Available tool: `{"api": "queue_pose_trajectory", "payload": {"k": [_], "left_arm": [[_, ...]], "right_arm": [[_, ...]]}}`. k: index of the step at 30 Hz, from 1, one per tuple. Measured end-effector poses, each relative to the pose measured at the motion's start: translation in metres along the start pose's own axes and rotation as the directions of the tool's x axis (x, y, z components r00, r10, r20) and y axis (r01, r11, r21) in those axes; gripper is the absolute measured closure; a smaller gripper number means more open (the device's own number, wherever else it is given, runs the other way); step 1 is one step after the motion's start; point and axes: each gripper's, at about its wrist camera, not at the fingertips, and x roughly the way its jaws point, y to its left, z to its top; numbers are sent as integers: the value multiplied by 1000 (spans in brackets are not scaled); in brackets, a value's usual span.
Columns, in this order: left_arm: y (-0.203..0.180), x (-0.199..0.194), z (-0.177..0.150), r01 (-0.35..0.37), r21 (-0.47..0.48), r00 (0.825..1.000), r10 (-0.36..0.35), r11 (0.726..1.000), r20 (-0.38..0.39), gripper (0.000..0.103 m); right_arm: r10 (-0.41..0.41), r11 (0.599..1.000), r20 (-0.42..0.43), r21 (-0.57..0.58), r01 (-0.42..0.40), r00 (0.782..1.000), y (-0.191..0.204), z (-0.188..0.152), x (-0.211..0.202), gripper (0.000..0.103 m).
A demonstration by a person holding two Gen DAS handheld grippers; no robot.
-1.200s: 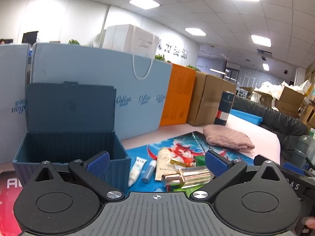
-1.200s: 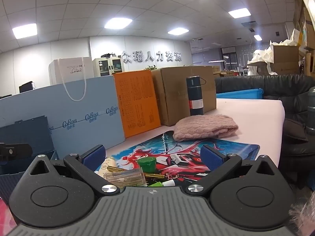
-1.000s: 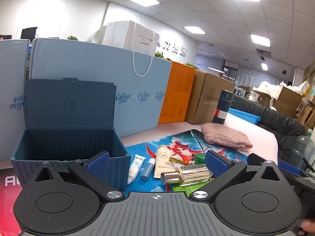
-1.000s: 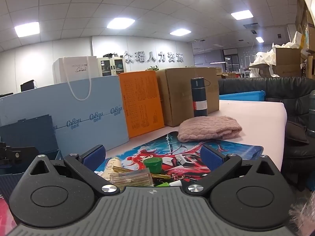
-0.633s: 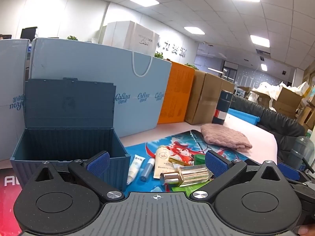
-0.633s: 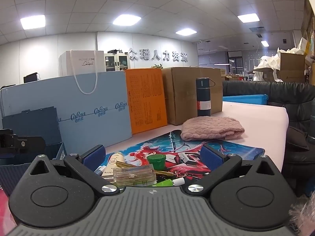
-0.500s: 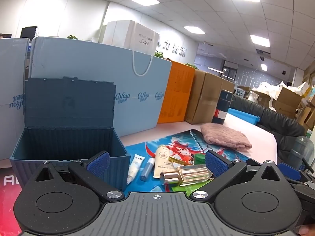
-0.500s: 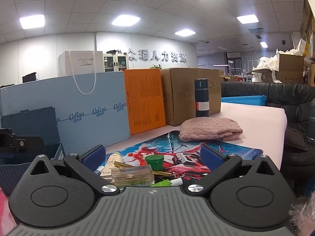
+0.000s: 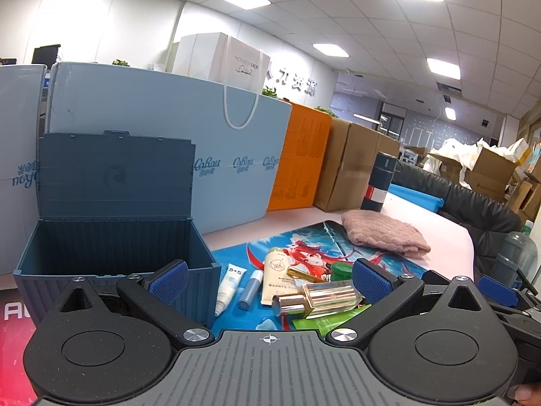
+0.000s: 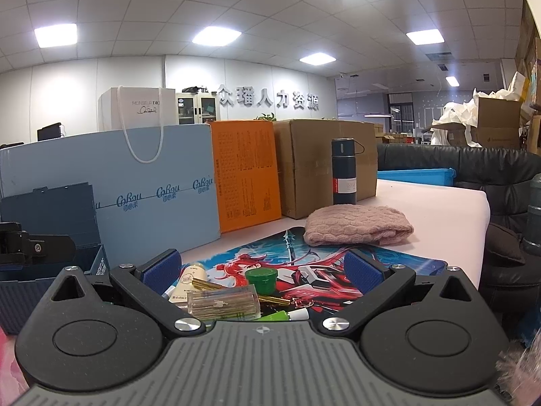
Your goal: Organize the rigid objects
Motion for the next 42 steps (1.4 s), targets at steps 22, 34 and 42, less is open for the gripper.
{"api": "queue_pose_trajectory", "payload": {"k": [22,34,42], "left_arm": [[-1,2,-1,-1,4,1000,1,1000,-6,0],[8,12,-4,-6,-39,999,5,999,-37,0],[21,23,-8,-12,-91,997,6,996,-75,0]], "right_arm": [[9,999,-11,-33,-9,1000,0,-2,3,0],[56,983,10,-176,-54,998,0,-1,11,0],[231,894,-89,-374,-247,969,-6,-18,44,0]]}}
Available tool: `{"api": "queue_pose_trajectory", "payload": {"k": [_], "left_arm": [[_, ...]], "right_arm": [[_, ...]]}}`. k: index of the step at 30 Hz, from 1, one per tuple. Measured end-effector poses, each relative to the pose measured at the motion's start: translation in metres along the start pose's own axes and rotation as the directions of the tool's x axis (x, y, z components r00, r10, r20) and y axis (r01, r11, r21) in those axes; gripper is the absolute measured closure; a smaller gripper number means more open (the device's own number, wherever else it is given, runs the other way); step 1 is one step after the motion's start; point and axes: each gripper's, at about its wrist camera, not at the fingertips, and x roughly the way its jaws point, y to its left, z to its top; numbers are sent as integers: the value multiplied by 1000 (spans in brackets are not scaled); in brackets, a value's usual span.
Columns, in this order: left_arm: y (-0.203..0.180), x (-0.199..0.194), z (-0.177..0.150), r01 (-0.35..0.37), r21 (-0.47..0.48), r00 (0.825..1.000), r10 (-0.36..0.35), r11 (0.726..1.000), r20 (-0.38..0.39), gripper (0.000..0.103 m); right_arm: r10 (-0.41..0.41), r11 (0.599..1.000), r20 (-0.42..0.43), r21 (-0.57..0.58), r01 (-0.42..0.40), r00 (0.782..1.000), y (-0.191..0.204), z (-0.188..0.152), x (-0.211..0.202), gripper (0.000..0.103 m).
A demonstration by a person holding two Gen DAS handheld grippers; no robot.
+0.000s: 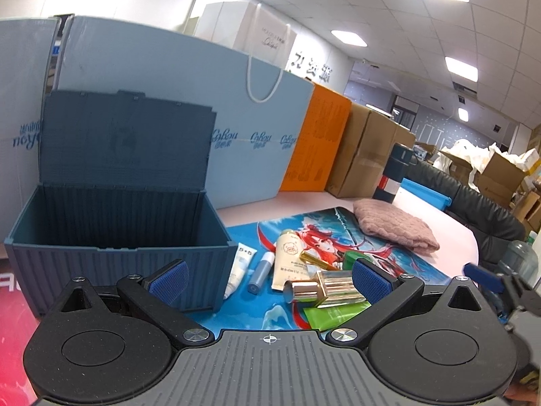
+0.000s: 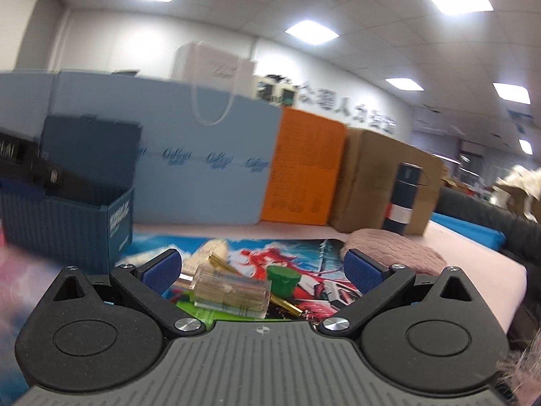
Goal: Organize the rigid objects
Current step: 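Reach the right gripper down and grasp the green tube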
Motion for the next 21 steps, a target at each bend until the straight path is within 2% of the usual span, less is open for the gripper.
{"api": "queue_pose_trajectory", "payload": {"k": [5,9,13,17,21], "left_arm": [[6,9,-2,2,-15,1000,-2,1000,-27,0],[8,13,-4,7,-15,999,-8,1000,-50,0],[7,17,-6,11,-8,998,-11,1000,-64,0],[8,21,-6,26,-8,996,-27,1000,-83,0],[7,23,-7,27,-7,995,-28,1000,-91,0]], "right_arm": [[105,993,-113,-49,-111,988,-8,-16,34,2],[177,981,-202,-43,-190,963,-23,-26,64,2],[236,965,-326,-31,-259,916,-40,-26,97,2],[332,940,-392,62,-336,858,-57,-20,123,2],[382,922,-409,112,-371,828,-61,-19,137,2]]}}
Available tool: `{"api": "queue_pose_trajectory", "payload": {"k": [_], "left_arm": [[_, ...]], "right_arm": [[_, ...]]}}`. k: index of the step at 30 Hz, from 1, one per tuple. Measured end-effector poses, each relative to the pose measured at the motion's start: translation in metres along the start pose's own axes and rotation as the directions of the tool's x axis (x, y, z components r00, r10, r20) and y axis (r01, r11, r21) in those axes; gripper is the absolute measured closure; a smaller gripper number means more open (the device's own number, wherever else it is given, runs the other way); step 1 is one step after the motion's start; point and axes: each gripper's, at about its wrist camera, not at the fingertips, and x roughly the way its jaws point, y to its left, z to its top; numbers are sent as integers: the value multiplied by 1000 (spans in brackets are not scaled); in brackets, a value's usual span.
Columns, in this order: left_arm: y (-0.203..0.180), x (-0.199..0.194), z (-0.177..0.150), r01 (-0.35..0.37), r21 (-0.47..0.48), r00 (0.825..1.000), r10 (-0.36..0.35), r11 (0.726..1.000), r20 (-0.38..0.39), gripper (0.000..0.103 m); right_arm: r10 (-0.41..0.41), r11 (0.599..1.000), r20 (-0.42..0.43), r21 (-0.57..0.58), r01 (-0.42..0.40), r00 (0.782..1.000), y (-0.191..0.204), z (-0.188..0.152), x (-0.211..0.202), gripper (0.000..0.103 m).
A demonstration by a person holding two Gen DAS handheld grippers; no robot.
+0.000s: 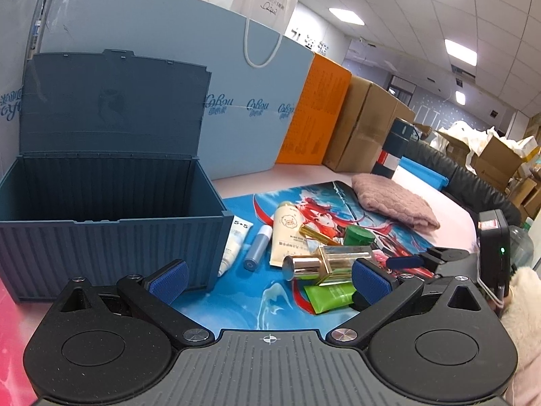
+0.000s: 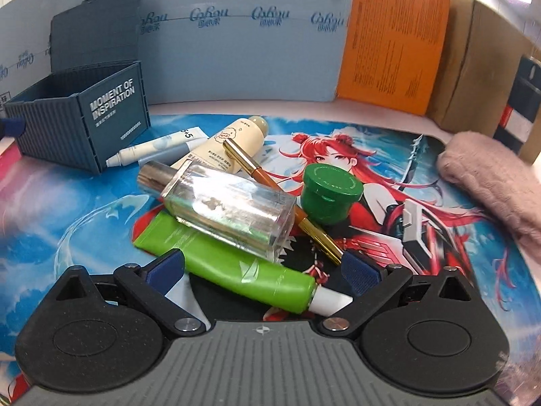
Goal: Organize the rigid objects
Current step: 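Reach the right gripper down and grasp the green tube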
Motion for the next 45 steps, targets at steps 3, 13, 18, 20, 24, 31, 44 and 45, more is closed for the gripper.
{"api": "queue_pose_trajectory", "payload": {"k": [3,13,18,20,24,31,44,45], "left_arm": [[1,0,0,1,-3,1000,-1,1000,-3,0],[0,-5,2,15,1,1000,-15,1000,13,0],[-1,-9,4,22,-2,1000,-22,1000,22,0],[-1,-9,4,25,-3,999,-24,1000,23,0],[-1,-11,4,38,-5,999,-38,999,25,0],[5,-11,6,40,-33,999,-39,999,23,0],[20,0,5,103,-130,995,-103,986,5,0],[23,3,4,128,-159,992,-130,979,-4,0]], "right_arm": [[70,997,-27,26,-69,997,-4,4,5,2],[81,997,-91,25,-79,993,7,-6,-1,18],[130,991,-108,-27,-134,986,24,-13,-21,46],[229,973,-94,-12,-232,969,26,-16,-27,56],[236,971,-81,-32,-239,968,40,-13,-22,57],[193,977,-51,-83,-196,980,58,2,0,68],[247,968,124,-74,-239,961,69,-6,-31,73],[257,966,158,-55,-251,953,69,-6,-35,73]]}}
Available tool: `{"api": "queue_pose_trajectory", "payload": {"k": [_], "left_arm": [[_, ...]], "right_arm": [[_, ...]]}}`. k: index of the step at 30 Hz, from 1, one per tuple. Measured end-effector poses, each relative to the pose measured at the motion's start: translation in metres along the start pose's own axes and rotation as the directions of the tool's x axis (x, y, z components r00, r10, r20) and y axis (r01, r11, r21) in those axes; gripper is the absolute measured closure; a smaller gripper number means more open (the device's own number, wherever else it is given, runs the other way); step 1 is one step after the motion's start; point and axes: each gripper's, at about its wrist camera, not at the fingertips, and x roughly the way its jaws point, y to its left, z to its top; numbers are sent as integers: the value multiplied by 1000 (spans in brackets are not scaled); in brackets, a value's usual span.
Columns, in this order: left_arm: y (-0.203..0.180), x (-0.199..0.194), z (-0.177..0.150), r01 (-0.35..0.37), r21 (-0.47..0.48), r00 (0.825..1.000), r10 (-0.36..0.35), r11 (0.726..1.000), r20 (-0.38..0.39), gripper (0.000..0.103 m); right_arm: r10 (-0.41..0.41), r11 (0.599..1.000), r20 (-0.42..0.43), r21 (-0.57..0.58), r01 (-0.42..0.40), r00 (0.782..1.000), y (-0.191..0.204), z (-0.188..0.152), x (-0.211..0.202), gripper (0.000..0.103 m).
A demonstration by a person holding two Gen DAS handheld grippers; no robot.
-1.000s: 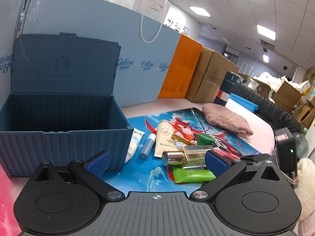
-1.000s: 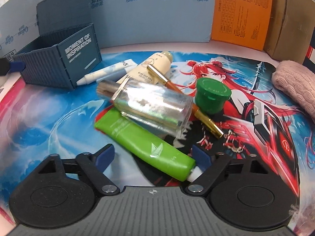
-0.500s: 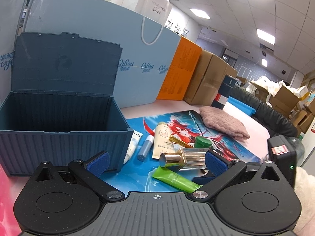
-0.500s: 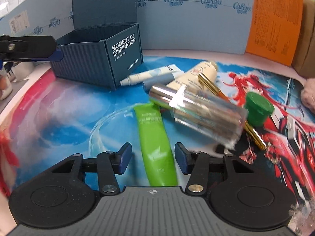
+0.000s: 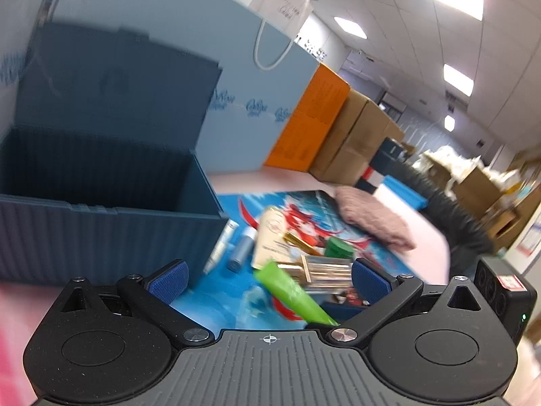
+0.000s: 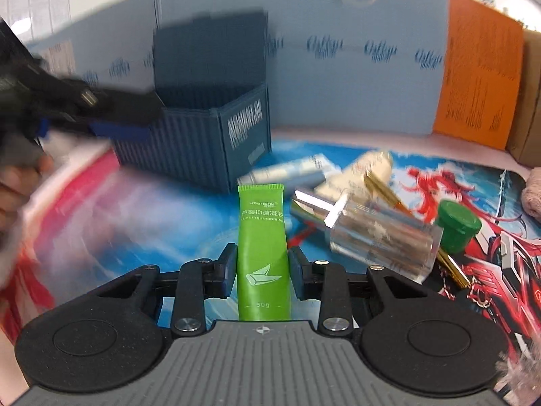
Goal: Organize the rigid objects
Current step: 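Reach the right gripper down and grasp the green tube, then carry the green tube into the blue box and open the right gripper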
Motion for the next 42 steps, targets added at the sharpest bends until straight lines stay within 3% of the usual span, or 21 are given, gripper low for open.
{"api": "queue_pose_trajectory", "payload": {"k": [4,7,12,18,22,25,28,31,36,39,42], "left_arm": [[16,9,-1,97,-137,994,-104,986,-42,4],[23,10,-1,166,-202,983,-179,965,-48,22],[28,13,-1,183,-243,978,-201,953,-52,86],[33,7,2,229,-281,971,-238,932,1,94],[32,-6,8,238,-263,971,-228,935,66,94],[39,-23,16,257,-274,964,-225,927,141,94],[45,-42,22,242,-258,955,-183,935,233,94],[57,-60,28,227,-259,939,-141,939,313,94],[91,-76,35,252,-339,908,-101,907,407,92],[105,-78,37,210,-376,906,-35,902,422,85],[118,-84,38,131,-412,902,64,902,427,85]], "right_arm": [[42,998,110,39,-46,993,11,1,-11,73],[85,995,151,31,-90,985,22,4,-14,73],[129,991,168,0,-131,977,35,11,-14,73],[137,990,178,-12,-137,974,40,15,-12,73],[145,989,201,-23,-143,969,45,26,-8,71],[150,988,232,-20,-150,961,50,41,-1,62],[167,984,225,-95,-149,960,66,61,11,62],[210,963,214,-213,-164,954,84,84,25,71],[215,904,167,-406,-131,962,117,116,48,72],[168,835,125,-546,-74,978,140,128,66,72],[69,759,108,-650,18,992,154,133,92,73]]}}
